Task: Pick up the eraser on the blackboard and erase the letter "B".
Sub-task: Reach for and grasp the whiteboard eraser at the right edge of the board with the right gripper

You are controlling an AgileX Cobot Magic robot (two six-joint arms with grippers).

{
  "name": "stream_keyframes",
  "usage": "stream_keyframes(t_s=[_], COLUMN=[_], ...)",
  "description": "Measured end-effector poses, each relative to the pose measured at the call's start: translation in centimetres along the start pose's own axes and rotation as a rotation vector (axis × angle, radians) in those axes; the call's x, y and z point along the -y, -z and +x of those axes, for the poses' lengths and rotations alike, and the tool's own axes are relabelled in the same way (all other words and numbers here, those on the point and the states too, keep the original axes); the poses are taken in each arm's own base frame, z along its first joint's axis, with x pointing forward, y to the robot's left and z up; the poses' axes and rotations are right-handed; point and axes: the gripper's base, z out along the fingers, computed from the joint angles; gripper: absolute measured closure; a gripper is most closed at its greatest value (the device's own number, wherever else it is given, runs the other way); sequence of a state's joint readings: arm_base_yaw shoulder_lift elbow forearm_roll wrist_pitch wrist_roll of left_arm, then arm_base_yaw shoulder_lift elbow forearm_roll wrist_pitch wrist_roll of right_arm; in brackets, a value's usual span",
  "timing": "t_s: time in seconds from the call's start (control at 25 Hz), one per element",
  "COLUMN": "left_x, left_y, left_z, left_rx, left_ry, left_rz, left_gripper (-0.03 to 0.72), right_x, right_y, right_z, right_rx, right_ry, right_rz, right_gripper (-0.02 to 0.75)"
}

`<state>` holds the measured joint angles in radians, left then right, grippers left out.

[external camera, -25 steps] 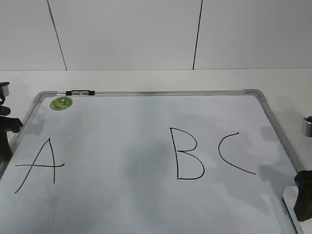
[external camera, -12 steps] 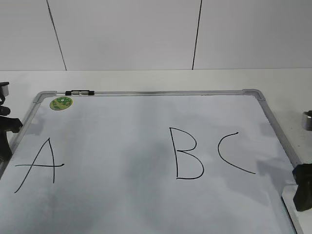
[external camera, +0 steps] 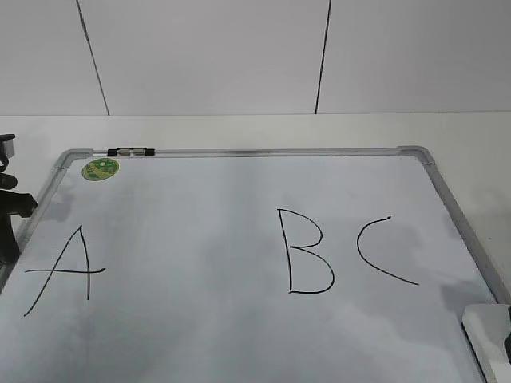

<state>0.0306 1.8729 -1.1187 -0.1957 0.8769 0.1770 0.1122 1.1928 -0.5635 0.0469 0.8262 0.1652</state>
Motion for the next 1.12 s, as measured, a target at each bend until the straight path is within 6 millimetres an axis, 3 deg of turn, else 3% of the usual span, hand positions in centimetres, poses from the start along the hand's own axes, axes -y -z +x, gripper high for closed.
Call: stream_keyframes(t_s=[0.12,0.4,0.96,1.12], left_x=[0.0,0.0,0.0,0.0], left_y=[0.0,0.0,0.0,0.0], left_z=[0.0,0.0,0.0,0.0], left_rx=[0.000,0.000,0.000,0.000], left_ry=[0.000,0.000,0.002,0.002], left_rz=[0.000,0.000,0.000,0.000], left_gripper=[0.663,0.663,0.663,0.663], right_x=[0.2,0.4,0.0,0.0], right_y=[0.1,2.7,2.4,2.4], right_z=[1.4,2.6,3.3,3.3], right_rx=[0.024,0.207,0.172,0.171], right_ry=[-0.005,-0.002,-0.053,-0.050], right_rz=[-0.009,-0.045,-0.104,-0.104], right_gripper=[0.168,0.168,0.168,0.111])
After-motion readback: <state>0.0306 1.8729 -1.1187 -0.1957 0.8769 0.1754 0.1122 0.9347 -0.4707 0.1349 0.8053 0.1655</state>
